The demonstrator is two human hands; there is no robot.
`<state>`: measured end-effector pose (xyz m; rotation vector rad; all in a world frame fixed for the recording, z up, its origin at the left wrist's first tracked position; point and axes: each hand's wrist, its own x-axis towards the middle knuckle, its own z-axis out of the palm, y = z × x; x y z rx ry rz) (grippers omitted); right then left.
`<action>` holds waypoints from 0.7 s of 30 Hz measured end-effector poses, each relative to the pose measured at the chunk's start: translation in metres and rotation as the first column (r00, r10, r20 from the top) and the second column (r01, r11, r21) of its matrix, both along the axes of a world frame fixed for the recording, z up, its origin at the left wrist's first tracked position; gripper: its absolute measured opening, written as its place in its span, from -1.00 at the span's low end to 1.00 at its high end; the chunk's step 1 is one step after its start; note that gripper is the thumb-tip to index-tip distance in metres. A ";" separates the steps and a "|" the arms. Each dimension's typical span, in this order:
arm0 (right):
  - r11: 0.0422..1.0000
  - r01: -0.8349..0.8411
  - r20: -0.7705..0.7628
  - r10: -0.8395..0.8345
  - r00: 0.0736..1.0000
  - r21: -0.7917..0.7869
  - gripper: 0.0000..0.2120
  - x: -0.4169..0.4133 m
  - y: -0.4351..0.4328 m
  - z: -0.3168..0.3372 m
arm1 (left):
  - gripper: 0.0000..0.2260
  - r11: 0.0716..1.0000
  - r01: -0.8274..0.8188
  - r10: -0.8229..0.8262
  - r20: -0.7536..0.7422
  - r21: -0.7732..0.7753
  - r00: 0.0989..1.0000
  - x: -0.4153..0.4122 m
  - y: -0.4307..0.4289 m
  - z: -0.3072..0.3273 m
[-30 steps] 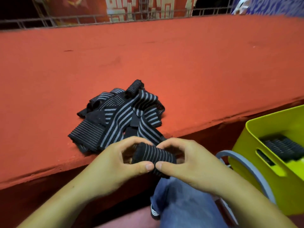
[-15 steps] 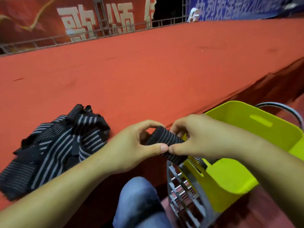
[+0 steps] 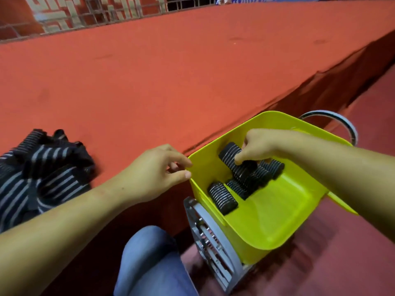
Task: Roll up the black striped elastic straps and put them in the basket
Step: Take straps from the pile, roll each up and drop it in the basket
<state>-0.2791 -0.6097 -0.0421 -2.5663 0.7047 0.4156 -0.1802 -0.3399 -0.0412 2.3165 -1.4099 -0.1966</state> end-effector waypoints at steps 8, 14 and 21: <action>0.995 -0.045 -0.119 0.055 0.991 0.090 -0.74 0.013 -0.007 0.004 | -0.85 0.994 0.104 -0.102 0.089 -0.019 0.991 0.003 -0.021 0.009; 0.970 -0.077 -0.191 0.123 0.974 0.232 -0.74 0.006 -0.004 0.001 | -0.84 0.974 0.182 -0.206 0.194 0.135 0.959 0.006 -0.054 0.009; 0.940 -0.093 -0.285 0.192 0.939 0.329 -0.74 0.010 0.042 -0.017 | -0.81 0.961 0.161 -0.205 0.187 0.227 0.961 0.016 -0.070 0.017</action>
